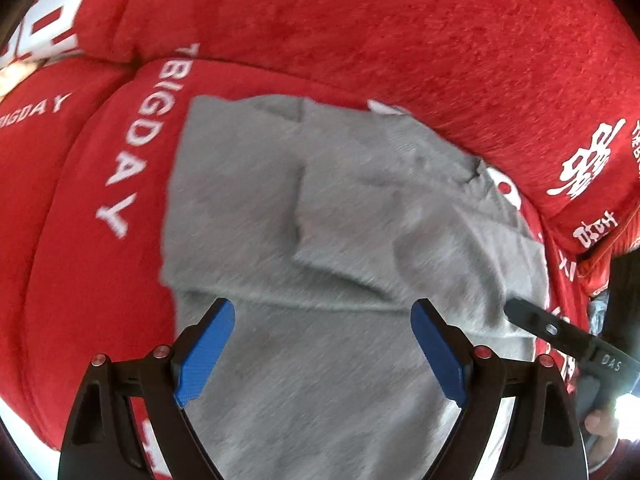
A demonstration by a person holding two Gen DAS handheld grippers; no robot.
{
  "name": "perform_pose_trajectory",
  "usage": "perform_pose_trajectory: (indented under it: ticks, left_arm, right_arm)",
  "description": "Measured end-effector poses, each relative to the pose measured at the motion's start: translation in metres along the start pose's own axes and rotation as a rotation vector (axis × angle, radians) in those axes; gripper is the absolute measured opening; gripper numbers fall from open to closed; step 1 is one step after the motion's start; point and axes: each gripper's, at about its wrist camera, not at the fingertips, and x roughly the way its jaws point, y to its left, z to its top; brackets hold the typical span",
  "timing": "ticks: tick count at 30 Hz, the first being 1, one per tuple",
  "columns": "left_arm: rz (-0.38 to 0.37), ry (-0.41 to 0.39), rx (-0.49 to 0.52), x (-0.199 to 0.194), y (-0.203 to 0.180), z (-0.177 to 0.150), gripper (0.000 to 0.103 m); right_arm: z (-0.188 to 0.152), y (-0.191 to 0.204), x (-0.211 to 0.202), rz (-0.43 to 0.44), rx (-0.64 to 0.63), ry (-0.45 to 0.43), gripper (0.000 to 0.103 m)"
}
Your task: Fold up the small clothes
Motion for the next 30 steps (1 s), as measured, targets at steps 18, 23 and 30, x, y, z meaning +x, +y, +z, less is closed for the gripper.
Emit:
perform_pose_trajectory:
  ticks: [18, 23, 30]
  left_arm:
    - [-0.1, 0.021, -0.085, 0.032, 0.002, 0.012, 0.009]
    - [-0.067, 0.021, -0.051, 0.035, 0.007, -0.004, 0.009]
    - [0.053, -0.014, -0.046, 0.022, 0.012, -0.005, 0.038]
  right_arm:
    - [-0.072, -0.184, -0.057, 0.227, 0.819, -0.259, 0.007]
    - [-0.051, -0.172, -0.066, 0.106, 0.584, -0.208, 0.007]
    - [-0.061, -0.2, -0.06, 0.165, 0.661, -0.198, 0.008]
